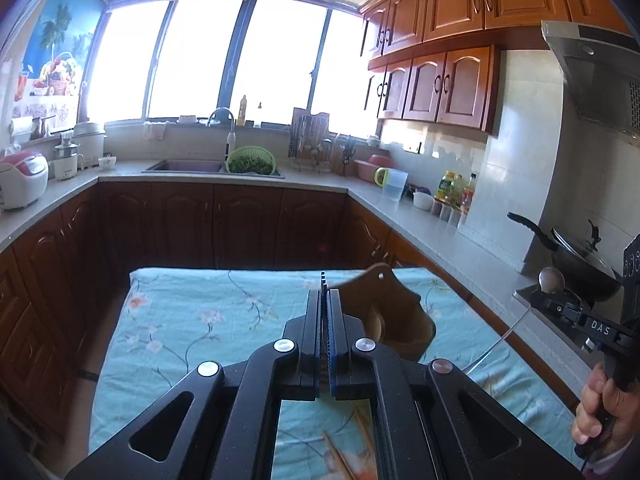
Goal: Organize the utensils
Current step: 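Carry the fork and spoon up to the wooden utensil holder with both tools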
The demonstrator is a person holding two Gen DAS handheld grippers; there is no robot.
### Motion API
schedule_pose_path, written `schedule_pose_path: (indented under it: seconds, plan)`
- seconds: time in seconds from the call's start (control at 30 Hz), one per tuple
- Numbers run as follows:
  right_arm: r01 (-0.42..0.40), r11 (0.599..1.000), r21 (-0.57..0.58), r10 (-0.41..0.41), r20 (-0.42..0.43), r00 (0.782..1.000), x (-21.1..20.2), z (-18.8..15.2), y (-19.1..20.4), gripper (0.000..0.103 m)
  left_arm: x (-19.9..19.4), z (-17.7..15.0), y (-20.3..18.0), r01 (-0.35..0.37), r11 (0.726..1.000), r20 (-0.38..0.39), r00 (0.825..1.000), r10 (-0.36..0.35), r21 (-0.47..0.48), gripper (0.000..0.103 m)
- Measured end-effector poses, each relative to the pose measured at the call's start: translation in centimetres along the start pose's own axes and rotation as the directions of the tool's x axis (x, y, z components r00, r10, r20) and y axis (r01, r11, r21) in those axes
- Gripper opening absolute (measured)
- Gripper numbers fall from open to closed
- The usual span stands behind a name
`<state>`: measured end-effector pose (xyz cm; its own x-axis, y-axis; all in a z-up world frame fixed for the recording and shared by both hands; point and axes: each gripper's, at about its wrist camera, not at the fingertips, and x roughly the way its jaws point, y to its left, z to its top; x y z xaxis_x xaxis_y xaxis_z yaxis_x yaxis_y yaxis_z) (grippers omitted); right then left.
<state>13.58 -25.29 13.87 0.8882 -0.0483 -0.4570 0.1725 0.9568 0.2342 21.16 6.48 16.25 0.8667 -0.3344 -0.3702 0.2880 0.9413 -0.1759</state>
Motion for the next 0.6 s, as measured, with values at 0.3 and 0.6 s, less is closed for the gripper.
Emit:
schedule_pose_path:
  seconds: [0.3,0.6]
  plan:
    - [0.033,0.998,-0.05,-0.032,0.025,0.999,5.2,4.0,0.9,0.002,6.2,2.2,-1.9,-0.108,0.993,0.076,0.992,0.103,0.054,0.0]
    - [0.075,0.99,-0.116,-0.084,-0.074,0.994,12.6,1.5,1.3,0.002,14.9,-1.8,-5.9,-0.189,0.97,0.037,0.982,0.186,0.152,0.0]
